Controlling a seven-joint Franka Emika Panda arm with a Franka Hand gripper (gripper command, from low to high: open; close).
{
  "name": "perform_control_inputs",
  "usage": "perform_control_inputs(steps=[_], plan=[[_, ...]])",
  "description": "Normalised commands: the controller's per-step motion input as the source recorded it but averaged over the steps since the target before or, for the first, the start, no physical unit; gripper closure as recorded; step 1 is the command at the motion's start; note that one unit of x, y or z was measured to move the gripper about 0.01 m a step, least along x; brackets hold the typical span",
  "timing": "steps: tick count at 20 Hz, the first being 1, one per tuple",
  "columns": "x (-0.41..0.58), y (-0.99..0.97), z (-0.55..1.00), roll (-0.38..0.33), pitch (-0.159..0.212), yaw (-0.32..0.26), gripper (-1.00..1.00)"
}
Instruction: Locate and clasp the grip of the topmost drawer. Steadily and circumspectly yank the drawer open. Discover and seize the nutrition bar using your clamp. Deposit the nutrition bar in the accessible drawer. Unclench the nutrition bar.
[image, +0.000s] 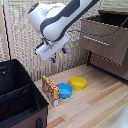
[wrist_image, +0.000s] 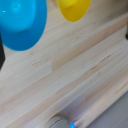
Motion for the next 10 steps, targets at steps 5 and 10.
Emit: perform_control_inputs(steps=[5, 10], plan=[[0.000, 0.53, -0.18, 0.040, 0.000, -0.243, -1.00], [0.000, 0.47, -0.28, 0.043, 0.000, -0.245, -1.00]])
